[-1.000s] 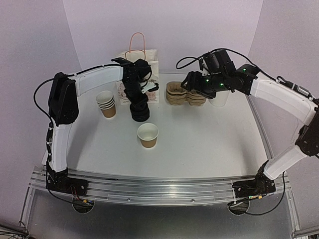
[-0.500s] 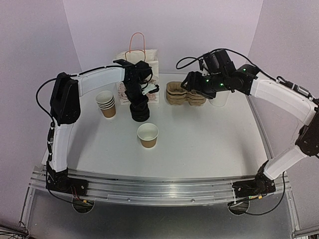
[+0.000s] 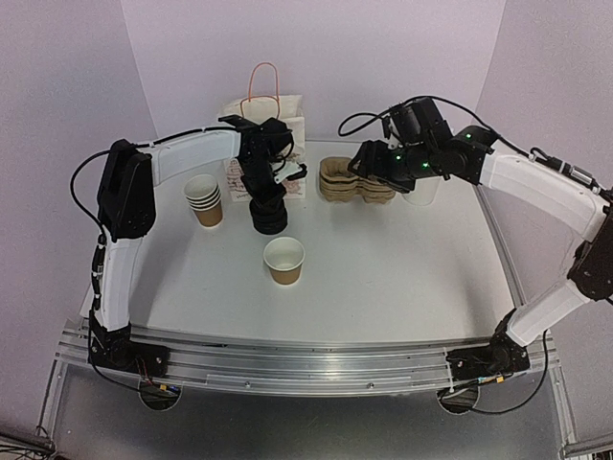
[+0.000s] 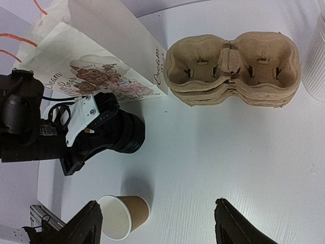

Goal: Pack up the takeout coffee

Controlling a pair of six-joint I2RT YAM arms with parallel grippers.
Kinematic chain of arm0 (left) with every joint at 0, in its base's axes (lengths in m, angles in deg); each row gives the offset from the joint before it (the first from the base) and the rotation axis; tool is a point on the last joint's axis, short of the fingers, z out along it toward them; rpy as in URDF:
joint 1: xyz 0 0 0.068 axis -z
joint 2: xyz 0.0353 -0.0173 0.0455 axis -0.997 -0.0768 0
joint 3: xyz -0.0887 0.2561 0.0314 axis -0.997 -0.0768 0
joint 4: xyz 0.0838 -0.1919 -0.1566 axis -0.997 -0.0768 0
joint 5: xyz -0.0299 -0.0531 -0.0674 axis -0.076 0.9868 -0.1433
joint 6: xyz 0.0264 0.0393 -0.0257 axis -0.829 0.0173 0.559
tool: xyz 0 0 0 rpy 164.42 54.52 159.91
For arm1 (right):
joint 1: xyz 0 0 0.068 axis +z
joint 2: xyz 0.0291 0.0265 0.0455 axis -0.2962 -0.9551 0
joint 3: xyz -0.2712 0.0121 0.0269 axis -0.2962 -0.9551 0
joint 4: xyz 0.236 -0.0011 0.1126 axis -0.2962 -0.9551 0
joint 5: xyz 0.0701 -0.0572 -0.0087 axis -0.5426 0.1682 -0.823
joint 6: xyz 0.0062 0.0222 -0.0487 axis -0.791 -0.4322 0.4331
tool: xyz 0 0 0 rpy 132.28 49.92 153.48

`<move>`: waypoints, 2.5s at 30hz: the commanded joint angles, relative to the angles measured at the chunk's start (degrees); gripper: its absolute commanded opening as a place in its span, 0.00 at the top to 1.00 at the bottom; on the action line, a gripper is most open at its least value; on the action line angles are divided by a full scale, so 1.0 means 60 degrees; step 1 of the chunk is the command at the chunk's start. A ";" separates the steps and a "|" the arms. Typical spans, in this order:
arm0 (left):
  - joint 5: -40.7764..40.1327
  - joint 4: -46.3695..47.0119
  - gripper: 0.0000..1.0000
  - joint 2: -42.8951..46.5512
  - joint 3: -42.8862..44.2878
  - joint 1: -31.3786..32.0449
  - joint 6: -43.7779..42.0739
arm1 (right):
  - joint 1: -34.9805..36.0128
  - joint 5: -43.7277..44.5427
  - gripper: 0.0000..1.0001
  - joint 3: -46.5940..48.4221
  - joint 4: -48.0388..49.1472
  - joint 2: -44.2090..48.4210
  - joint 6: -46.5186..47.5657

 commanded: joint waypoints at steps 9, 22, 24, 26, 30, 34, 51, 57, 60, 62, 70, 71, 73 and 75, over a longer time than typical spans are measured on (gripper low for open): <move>0.0205 0.0078 0.81 -0.0094 0.0337 0.0015 0.0065 | -0.0003 -0.0022 0.28 -0.0061 0.0007 0.0128 -0.0073; 0.0107 0.0029 0.82 -0.0245 0.0354 0.0004 0.0025 | -0.0003 0.0024 0.28 -0.0147 0.0010 0.0251 -0.0100; 0.0110 0.0015 0.85 -0.0231 0.0369 0.0013 0.0035 | -0.0003 0.0029 0.28 -0.0155 0.0008 0.0277 -0.0108; 0.0143 0.0003 0.86 -0.0199 0.0381 0.0008 0.0049 | -0.0002 0.0034 0.28 -0.0159 0.0012 0.0287 -0.0119; 0.0164 -0.0052 0.87 -0.0108 0.0437 0.0014 0.0067 | 0.0002 0.0036 0.28 -0.0164 0.0006 0.0298 -0.0125; 0.0170 -0.0250 0.91 -0.0069 0.0597 0.0011 0.0048 | -0.0004 0.0036 0.28 -0.0152 0.0017 0.0288 -0.0126; 0.0487 -0.1459 1.00 0.0038 0.1492 0.0003 -0.0107 | -0.0001 -0.0040 0.28 0.0088 0.0005 0.0129 -0.0066; 0.0776 -0.1911 1.00 0.0253 0.1709 0.0010 -0.0288 | -0.0003 -0.0067 0.28 0.0238 0.0008 0.0029 0.0001; 0.0959 -0.2127 1.00 0.0400 0.1806 0.0016 -0.0397 | 0.0004 -0.0067 0.28 0.0312 0.0006 0.0011 0.0012; 0.1170 -0.2352 1.00 0.0518 0.1969 0.0017 -0.0547 | -0.0004 -0.0066 0.28 0.0349 0.0008 -0.0003 0.0002; 0.2275 -0.3408 1.00 0.1495 0.1695 0.0505 -0.1419 | -0.0004 -0.0053 0.28 0.0256 -0.0024 0.0038 -0.0262; 0.2374 -0.3504 1.00 0.1686 0.1487 0.0640 -0.1531 | -0.0004 -0.0054 0.28 0.0228 -0.0024 0.0060 -0.0288; 0.2581 -0.3626 1.00 0.2108 0.1094 0.0868 -0.1676 | 0.0005 -0.0064 0.28 0.0169 -0.0024 0.0118 -0.0346; 0.2759 -0.3660 1.00 0.2498 0.0634 0.1105 -0.1843 | -0.0002 -0.0088 0.28 0.0093 -0.0020 0.0161 -0.0426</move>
